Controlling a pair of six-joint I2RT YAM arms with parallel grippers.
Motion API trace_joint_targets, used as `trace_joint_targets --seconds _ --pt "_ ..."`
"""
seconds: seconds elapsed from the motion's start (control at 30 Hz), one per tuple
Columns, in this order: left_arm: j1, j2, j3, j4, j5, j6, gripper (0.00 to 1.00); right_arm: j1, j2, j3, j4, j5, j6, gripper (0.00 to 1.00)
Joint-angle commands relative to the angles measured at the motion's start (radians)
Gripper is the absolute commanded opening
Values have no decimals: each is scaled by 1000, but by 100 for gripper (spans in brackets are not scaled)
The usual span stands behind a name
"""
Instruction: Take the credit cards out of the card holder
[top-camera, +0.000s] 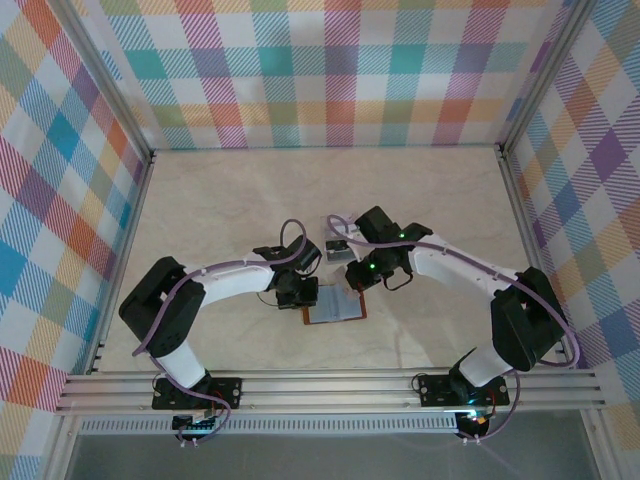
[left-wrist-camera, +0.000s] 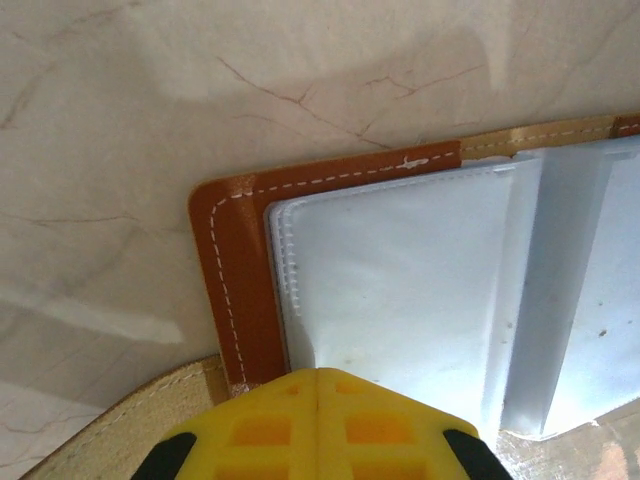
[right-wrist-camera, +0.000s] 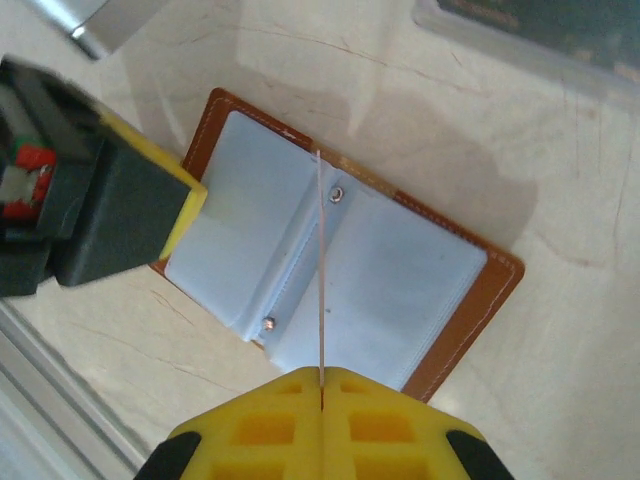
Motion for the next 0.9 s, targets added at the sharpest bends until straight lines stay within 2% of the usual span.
trace_joint_targets --seconds 0.0,0.1,0.27,0.63,0.87 --pt "-6 -39 22 -49 -29 15 7 -5 -24 32 -59 4 -363 1" --pt "-5 -52 15 -54 -43 14 7 -5 -23 48 -101 7 -568 1" --pt "-5 -77 0 -56 -61 4 8 -18 2 93 -155 52 -808 1" --pt "15 -169 -81 -71 -87 -20 10 -92 160 346 -257 72 -1037 1" --pt "39 -235 -147 -67 -84 -34 10 -137 322 591 -360 108 -1160 1"
